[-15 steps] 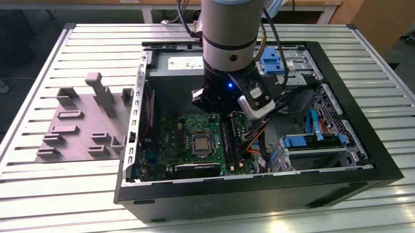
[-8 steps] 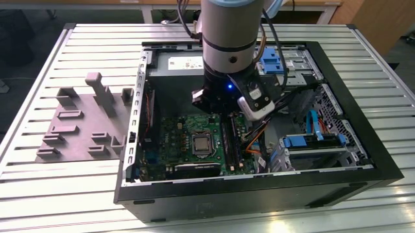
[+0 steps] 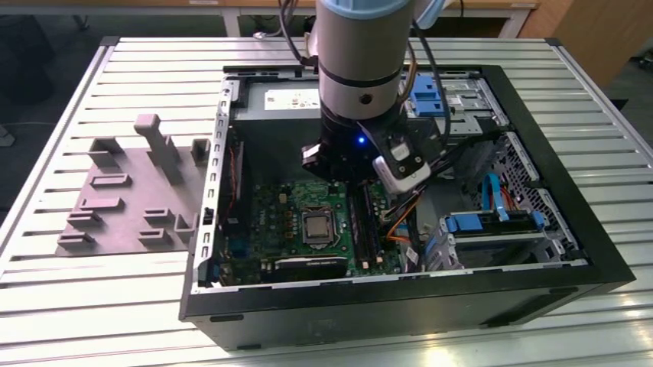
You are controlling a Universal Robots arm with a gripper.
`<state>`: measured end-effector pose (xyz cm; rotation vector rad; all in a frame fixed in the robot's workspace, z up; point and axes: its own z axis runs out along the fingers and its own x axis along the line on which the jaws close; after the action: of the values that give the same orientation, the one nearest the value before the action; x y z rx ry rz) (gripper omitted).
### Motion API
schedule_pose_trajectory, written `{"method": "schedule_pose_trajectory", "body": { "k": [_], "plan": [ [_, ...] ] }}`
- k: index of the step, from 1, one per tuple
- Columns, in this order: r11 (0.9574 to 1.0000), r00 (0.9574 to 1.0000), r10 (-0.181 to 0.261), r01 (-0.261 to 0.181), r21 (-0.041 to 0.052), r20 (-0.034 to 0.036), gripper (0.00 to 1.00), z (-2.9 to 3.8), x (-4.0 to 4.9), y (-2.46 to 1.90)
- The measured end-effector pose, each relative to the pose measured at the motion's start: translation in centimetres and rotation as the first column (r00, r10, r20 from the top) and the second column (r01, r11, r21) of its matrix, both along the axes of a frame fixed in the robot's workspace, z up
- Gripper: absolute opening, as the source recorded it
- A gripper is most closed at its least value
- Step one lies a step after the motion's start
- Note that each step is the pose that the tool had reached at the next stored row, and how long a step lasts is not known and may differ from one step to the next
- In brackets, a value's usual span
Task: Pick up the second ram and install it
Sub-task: 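Insert the second ram into the second slot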
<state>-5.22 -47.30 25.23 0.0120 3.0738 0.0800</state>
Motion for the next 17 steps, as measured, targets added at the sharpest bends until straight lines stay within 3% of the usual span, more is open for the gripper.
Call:
{"method": "schedule_pose_trajectory", "body": {
  "k": [17],
  "plan": [
    [1.0000, 1.0000, -0.007, 0.007, -0.0001, 0.0000, 0.12, -0.92, 0.24, -0.06]
  ]
}}
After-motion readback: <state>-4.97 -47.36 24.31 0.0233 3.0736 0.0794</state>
